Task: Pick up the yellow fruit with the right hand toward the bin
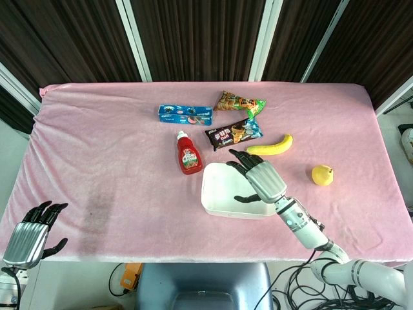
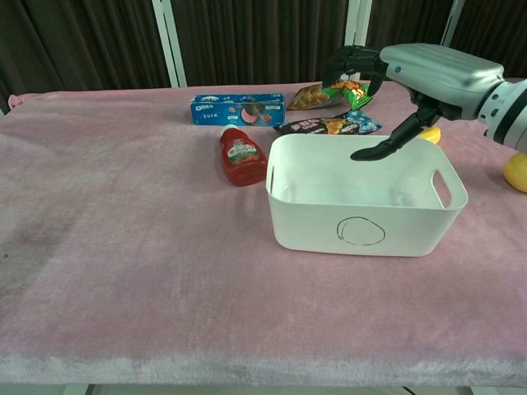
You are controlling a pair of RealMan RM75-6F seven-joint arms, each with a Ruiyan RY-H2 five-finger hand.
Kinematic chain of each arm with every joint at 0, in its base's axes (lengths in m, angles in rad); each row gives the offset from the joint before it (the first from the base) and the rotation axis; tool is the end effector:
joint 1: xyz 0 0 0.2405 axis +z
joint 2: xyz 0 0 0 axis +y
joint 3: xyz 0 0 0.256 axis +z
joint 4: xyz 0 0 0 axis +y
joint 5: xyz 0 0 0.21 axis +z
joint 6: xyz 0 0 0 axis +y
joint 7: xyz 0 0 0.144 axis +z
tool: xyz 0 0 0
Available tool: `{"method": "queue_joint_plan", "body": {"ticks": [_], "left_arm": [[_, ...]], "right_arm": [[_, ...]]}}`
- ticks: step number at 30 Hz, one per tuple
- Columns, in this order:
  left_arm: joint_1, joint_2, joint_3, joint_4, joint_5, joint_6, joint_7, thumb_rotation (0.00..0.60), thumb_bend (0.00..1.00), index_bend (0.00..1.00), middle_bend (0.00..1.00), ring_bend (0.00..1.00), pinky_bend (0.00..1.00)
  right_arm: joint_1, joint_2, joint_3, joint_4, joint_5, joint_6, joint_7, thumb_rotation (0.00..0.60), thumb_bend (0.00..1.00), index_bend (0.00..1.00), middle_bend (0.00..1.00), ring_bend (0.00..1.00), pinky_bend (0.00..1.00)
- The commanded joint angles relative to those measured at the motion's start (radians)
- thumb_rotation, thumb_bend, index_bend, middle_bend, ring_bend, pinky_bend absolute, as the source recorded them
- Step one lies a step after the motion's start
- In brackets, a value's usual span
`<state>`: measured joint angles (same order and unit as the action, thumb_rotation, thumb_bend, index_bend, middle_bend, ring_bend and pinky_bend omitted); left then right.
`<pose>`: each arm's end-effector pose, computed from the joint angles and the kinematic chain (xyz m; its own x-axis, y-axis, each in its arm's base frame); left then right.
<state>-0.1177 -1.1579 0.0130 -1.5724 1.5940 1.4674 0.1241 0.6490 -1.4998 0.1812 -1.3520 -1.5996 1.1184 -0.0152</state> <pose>-0.3034 0.1771 0.1341 0.5193 0.0517 0.8530 0.8497 -0.1381 -0.5089 -0.1551 -0.3379 0.0237 0.3941 -0.0427 0.9181 -0.7637 -0.5710 0.3013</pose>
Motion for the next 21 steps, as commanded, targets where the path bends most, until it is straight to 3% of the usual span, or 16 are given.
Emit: {"method": "queue_joint_plan", "body": {"ticks": [1, 21], "left_arm": [[0.000, 0.000, 0.001, -0.001, 0.000, -0.001, 0.002, 0.600, 0.20, 0.19, 0.24, 0.14, 0.24], [-0.001, 0.003, 0.000, 0.001, -0.008, -0.005, -0.001, 0.600, 0.20, 0.19, 0.24, 0.14, 0.24]], "right_arm": [[0.002, 0.004, -0.003, -0.001, 0.006, 0.002, 0.005, 0.600, 0.22, 0.35, 0.19, 0.20, 0.42], [-0.022, 0.058, -0.022, -0.015, 0.032, 0.071, 0.002, 0.600, 0.22, 0.36, 0.19, 0.20, 0.42]]}}
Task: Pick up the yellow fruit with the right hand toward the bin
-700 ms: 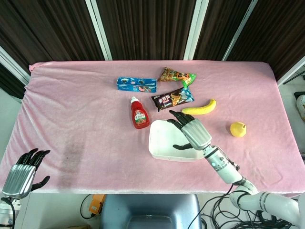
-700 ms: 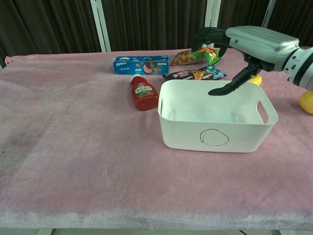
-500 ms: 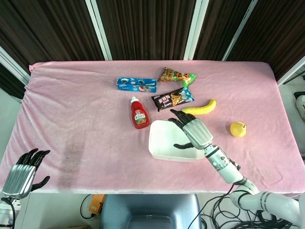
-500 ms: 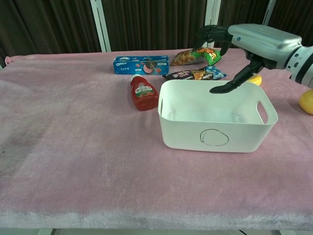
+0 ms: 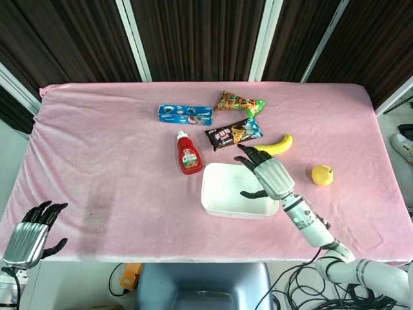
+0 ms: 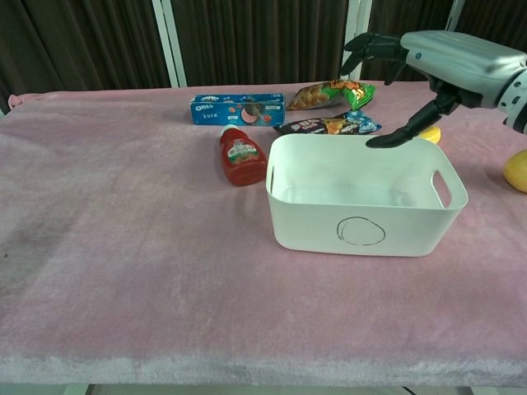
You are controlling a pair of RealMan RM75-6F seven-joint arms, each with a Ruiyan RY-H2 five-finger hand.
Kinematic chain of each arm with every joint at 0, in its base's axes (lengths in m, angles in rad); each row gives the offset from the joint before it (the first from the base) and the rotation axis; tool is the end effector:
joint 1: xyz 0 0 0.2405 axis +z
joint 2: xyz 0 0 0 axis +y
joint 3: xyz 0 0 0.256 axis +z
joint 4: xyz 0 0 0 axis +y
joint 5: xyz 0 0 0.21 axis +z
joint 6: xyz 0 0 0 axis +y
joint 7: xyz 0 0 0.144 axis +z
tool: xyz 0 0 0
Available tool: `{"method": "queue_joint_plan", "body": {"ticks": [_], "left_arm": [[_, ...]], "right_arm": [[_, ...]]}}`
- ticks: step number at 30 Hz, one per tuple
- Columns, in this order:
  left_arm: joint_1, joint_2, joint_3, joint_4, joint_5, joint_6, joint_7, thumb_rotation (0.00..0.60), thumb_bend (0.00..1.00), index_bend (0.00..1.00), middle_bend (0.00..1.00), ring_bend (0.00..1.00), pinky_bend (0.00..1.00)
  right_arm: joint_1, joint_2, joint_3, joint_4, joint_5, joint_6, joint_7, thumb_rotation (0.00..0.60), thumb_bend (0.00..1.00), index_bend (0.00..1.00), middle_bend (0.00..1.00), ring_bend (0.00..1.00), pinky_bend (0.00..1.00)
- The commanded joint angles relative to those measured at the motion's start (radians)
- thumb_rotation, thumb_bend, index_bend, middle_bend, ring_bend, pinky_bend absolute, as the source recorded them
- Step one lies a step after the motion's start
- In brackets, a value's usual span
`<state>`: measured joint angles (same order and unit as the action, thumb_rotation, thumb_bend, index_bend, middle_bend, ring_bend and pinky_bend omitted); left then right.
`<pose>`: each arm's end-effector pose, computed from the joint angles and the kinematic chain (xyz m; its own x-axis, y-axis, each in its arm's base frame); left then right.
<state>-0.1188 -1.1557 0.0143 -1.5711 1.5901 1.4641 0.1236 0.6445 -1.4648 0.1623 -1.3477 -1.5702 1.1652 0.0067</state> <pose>-0.3045 0.1773 0.1345 0.5220 0.0559 0.8511 0.8485 -0.1356 -0.5115 -0.1667 -0.3412 0.0398 0.3833 -0.0175 0.9234 -0.7812 -0.5396 0.3140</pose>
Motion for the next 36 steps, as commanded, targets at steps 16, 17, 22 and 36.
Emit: {"method": "queue_joint_plan", "body": {"ticks": [16, 17, 22, 36], "left_arm": [[-0.004, -0.008, -0.007, 0.003, -0.018, -0.011, 0.021, 0.600, 0.20, 0.19, 0.24, 0.14, 0.24], [-0.004, -0.008, -0.007, 0.003, -0.019, -0.012, 0.021, 0.600, 0.20, 0.19, 0.24, 0.14, 0.24], [-0.004, -0.010, -0.008, 0.003, -0.021, -0.011, 0.025, 0.600, 0.20, 0.19, 0.24, 0.14, 0.24], [-0.003, -0.013, -0.012, 0.007, -0.024, -0.004, 0.024, 0.600, 0.20, 0.19, 0.24, 0.14, 0.24]], "right_arm": [[-0.138, 0.198, 0.011, 0.102, 0.161, 0.033, 0.098, 0.600, 0.22, 0.36, 0.19, 0.20, 0.42], [-0.139, 0.193, 0.009, 0.132, 0.165, 0.023, 0.131, 0.600, 0.22, 0.35, 0.19, 0.20, 0.42], [-0.144, 0.158, -0.014, 0.298, 0.183, -0.052, 0.260, 0.600, 0.22, 0.33, 0.19, 0.20, 0.42], [-0.167, 0.067, -0.082, 0.537, 0.177, -0.162, 0.259, 0.600, 0.22, 0.28, 0.19, 0.20, 0.40]]}}
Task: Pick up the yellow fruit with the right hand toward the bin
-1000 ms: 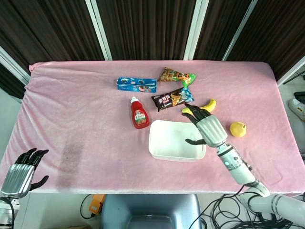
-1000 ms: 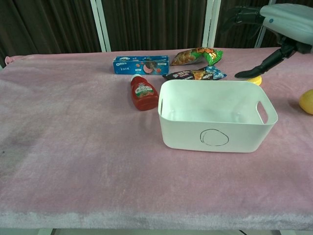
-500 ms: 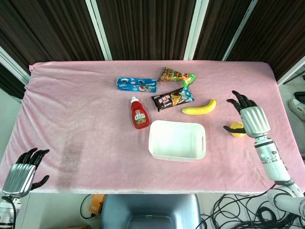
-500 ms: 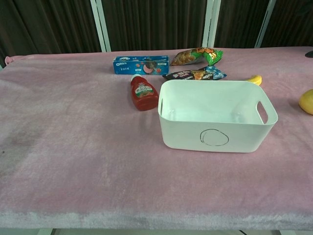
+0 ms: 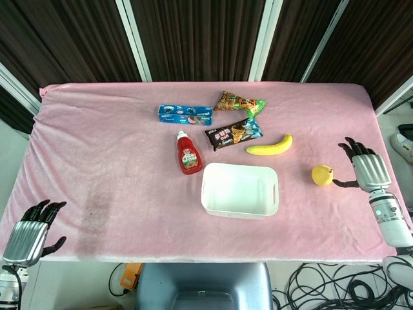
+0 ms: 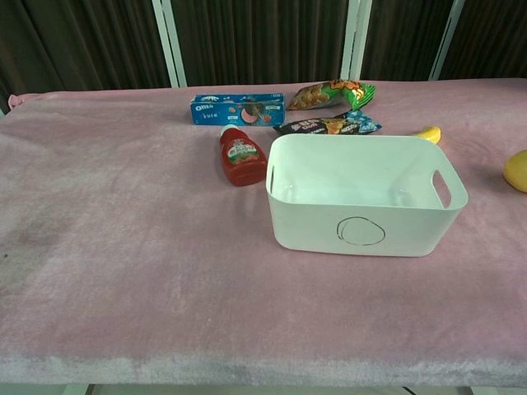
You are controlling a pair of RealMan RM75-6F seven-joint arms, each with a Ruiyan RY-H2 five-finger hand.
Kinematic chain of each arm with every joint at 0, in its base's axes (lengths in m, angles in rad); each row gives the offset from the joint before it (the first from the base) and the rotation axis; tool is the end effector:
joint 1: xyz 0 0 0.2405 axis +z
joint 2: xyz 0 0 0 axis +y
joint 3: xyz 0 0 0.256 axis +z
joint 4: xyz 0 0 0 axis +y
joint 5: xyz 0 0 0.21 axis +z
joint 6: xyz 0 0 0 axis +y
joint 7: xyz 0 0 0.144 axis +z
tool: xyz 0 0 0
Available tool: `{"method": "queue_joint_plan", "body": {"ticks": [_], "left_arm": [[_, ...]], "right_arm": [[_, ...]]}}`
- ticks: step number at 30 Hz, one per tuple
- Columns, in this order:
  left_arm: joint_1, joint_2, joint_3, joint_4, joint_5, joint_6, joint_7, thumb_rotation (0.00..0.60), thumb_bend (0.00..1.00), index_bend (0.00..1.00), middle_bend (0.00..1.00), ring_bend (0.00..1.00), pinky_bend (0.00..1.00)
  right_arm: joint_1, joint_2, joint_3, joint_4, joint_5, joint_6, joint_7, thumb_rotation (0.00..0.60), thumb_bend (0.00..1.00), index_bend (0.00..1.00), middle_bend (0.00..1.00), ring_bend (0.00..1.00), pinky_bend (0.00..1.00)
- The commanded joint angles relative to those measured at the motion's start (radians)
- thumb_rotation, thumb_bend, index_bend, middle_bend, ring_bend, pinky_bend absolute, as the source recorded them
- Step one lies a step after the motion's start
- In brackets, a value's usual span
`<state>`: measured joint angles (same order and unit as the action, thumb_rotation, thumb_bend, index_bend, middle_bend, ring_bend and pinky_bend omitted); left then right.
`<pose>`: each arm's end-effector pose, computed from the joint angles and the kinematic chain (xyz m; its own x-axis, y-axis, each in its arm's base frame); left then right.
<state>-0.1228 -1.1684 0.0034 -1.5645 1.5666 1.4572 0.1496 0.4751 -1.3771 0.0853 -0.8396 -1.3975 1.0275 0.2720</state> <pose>-0.3063 0.1812 0.1329 0.5369 0.0507 0.8421 0.8406 -0.1171 -0.5288 -0.3718 -0.3462 0.1464 0.5733 -0.1216 0.8103 -0.8185 -0.0389 0.5732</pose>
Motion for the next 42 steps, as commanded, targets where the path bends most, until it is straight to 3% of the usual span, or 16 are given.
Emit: {"method": "queue_joint_plan", "body": {"ticks": [1, 18, 29, 37, 39, 42], "left_arm": [[0.001, 0.000, -0.002, 0.001, -0.001, 0.004, -0.003, 0.600, 0.20, 0.19, 0.24, 0.14, 0.24], [0.005, 0.004, 0.000, 0.003, 0.008, 0.016, -0.018, 0.600, 0.20, 0.19, 0.24, 0.14, 0.24], [0.006, 0.005, -0.001, 0.003, 0.008, 0.019, -0.021, 0.600, 0.20, 0.19, 0.24, 0.14, 0.24], [0.010, 0.008, -0.003, 0.003, 0.008, 0.028, -0.029, 0.600, 0.20, 0.19, 0.24, 0.14, 0.24], [0.011, 0.009, -0.004, 0.003, 0.007, 0.029, -0.031, 0.600, 0.20, 0.19, 0.24, 0.14, 0.24], [0.012, 0.009, -0.004, 0.003, 0.007, 0.031, -0.032, 0.600, 0.20, 0.19, 0.24, 0.14, 0.24]], "right_arm": [[0.005, -0.028, -0.006, 0.039, 0.005, -0.032, -0.008, 0.600, 0.22, 0.28, 0.19, 0.20, 0.39], [0.069, -0.187, -0.017, 0.229, 0.003, -0.195, 0.024, 0.600, 0.22, 0.31, 0.19, 0.20, 0.40], [0.091, -0.245, -0.022, 0.289, -0.022, -0.201, 0.072, 0.600, 0.22, 0.45, 0.32, 0.36, 0.51], [0.096, -0.266, -0.029, 0.302, -0.024, -0.230, 0.041, 0.600, 0.22, 0.48, 0.34, 0.40, 0.55], [0.096, -0.269, -0.028, 0.303, -0.023, -0.232, 0.033, 0.600, 0.25, 0.51, 0.36, 0.42, 0.57], [0.094, -0.274, -0.028, 0.309, -0.023, -0.226, 0.022, 0.600, 0.40, 0.62, 0.44, 0.51, 0.64]]}}
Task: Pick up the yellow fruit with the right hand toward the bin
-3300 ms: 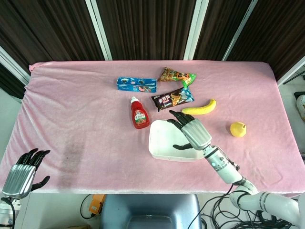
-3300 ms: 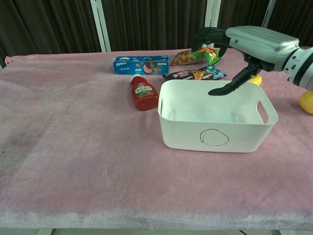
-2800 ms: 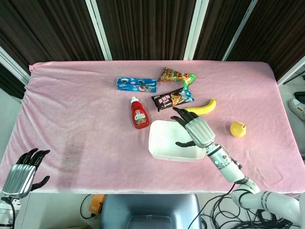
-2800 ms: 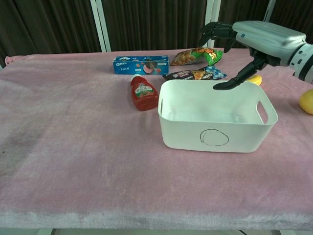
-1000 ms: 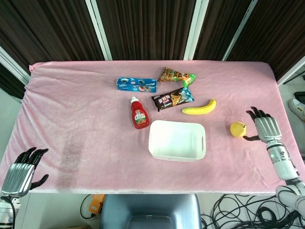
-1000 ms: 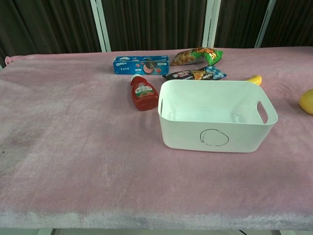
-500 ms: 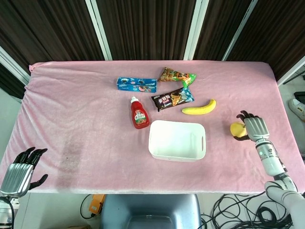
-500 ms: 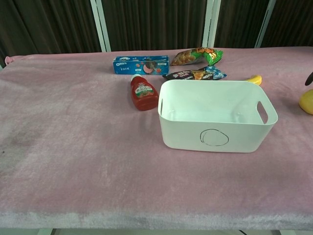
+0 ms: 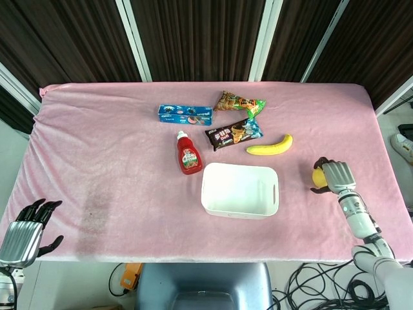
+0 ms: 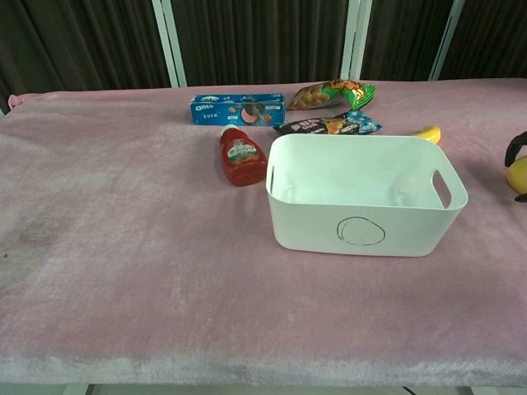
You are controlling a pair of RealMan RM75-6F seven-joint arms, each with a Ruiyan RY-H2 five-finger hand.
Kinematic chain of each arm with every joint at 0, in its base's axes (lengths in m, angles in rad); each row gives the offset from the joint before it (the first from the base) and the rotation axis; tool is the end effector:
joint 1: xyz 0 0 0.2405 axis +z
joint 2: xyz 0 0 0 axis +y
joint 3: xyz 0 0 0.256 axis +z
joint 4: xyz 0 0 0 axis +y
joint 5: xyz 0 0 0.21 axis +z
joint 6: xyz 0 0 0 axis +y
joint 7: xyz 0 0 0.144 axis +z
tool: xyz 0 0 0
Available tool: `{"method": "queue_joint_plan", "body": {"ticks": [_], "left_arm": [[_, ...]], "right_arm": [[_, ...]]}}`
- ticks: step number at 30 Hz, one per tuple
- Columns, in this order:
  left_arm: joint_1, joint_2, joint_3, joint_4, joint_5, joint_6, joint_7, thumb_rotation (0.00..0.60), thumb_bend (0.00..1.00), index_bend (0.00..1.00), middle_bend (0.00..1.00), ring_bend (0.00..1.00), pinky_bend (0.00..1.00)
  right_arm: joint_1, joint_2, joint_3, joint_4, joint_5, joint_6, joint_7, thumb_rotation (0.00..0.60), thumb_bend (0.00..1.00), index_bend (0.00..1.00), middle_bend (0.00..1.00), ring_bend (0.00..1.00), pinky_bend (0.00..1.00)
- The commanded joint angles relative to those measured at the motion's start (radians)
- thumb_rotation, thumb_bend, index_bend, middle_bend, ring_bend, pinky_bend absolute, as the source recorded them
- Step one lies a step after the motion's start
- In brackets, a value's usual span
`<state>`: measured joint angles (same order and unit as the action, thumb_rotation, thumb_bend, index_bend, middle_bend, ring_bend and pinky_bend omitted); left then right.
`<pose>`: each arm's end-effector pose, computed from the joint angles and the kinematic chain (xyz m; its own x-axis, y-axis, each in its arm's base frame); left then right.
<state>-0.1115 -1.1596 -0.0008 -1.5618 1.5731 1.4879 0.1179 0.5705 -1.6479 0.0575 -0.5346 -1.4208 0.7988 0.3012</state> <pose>-0.3068 0.1789 0.1402 0.5172 0.0238 0.8556 0.8522 -0.1074 -0.5121 -0.3771 -0.3729 0.0612 0.5893 -0.3037 0.7487 -0.7948 -0.0517 0.6046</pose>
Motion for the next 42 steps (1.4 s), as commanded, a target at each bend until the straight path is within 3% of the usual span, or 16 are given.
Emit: {"method": "queue_joint_plan", "body": {"ticks": [1, 3, 6, 14, 17, 18, 24, 28, 33, 37, 40, 42], "left_arm": [[0.000, 0.000, 0.000, 0.000, 0.001, 0.001, 0.000, 0.600, 0.20, 0.19, 0.24, 0.14, 0.24], [0.001, 0.000, 0.000, 0.000, 0.002, 0.001, 0.000, 0.600, 0.20, 0.19, 0.24, 0.14, 0.24], [0.001, 0.000, 0.001, -0.001, 0.001, 0.000, 0.001, 0.600, 0.20, 0.19, 0.24, 0.14, 0.24], [0.001, 0.001, 0.000, -0.002, 0.002, 0.001, 0.000, 0.600, 0.20, 0.19, 0.24, 0.14, 0.24], [0.001, 0.001, 0.000, -0.002, 0.003, 0.002, 0.001, 0.600, 0.20, 0.19, 0.24, 0.14, 0.24], [0.001, 0.001, 0.000, -0.002, 0.003, 0.002, 0.000, 0.600, 0.20, 0.19, 0.24, 0.14, 0.24], [0.001, 0.001, 0.001, -0.002, 0.005, 0.002, 0.001, 0.600, 0.20, 0.19, 0.24, 0.14, 0.24], [0.002, 0.001, 0.000, -0.003, 0.003, 0.001, 0.002, 0.600, 0.20, 0.20, 0.24, 0.14, 0.24], [0.002, 0.001, 0.000, -0.003, 0.003, 0.002, 0.002, 0.600, 0.20, 0.19, 0.24, 0.14, 0.24], [0.002, 0.001, 0.001, -0.003, 0.004, 0.001, 0.001, 0.600, 0.20, 0.19, 0.24, 0.14, 0.24], [0.002, 0.002, 0.002, -0.003, 0.006, 0.001, 0.000, 0.600, 0.20, 0.19, 0.24, 0.14, 0.24], [0.002, 0.003, 0.003, -0.004, 0.006, 0.001, 0.000, 0.600, 0.20, 0.19, 0.24, 0.14, 0.24]], "right_arm": [[-0.003, -0.005, 0.001, 0.007, 0.000, 0.007, -0.012, 0.600, 0.47, 0.67, 0.47, 0.55, 0.68], [-0.007, -0.010, 0.005, 0.015, 0.000, 0.027, -0.018, 0.600, 0.60, 0.76, 0.53, 0.60, 0.72], [-0.015, -0.020, 0.017, 0.027, 0.005, 0.067, -0.021, 0.600, 0.66, 0.82, 0.56, 0.62, 0.74], [-0.031, -0.018, 0.032, 0.024, 0.004, 0.144, -0.020, 0.600, 0.67, 0.82, 0.57, 0.62, 0.74], [-0.038, -0.002, 0.052, 0.000, -0.001, 0.234, -0.018, 0.600, 0.67, 0.82, 0.57, 0.62, 0.74], [-0.045, 0.007, 0.072, -0.033, -0.010, 0.341, -0.020, 0.600, 0.67, 0.82, 0.57, 0.62, 0.74], [-0.060, 0.097, 0.104, -0.287, -0.065, 0.575, -0.068, 0.600, 0.67, 0.82, 0.57, 0.62, 0.74], [-0.055, 0.180, 0.099, -0.505, -0.104, 0.608, -0.146, 0.600, 0.67, 0.82, 0.57, 0.62, 0.74], [-0.026, 0.229, 0.078, -0.702, -0.136, 0.548, -0.210, 0.600, 0.67, 0.82, 0.57, 0.62, 0.74], [0.001, 0.226, 0.051, -0.766, -0.168, 0.497, -0.208, 0.600, 0.66, 0.74, 0.57, 0.59, 0.74], [0.010, 0.229, 0.027, -0.798, -0.183, 0.461, -0.200, 0.600, 0.59, 0.58, 0.48, 0.46, 0.66], [0.013, 0.239, 0.013, -0.815, -0.182, 0.434, -0.207, 0.600, 0.50, 0.46, 0.38, 0.33, 0.54]]}}
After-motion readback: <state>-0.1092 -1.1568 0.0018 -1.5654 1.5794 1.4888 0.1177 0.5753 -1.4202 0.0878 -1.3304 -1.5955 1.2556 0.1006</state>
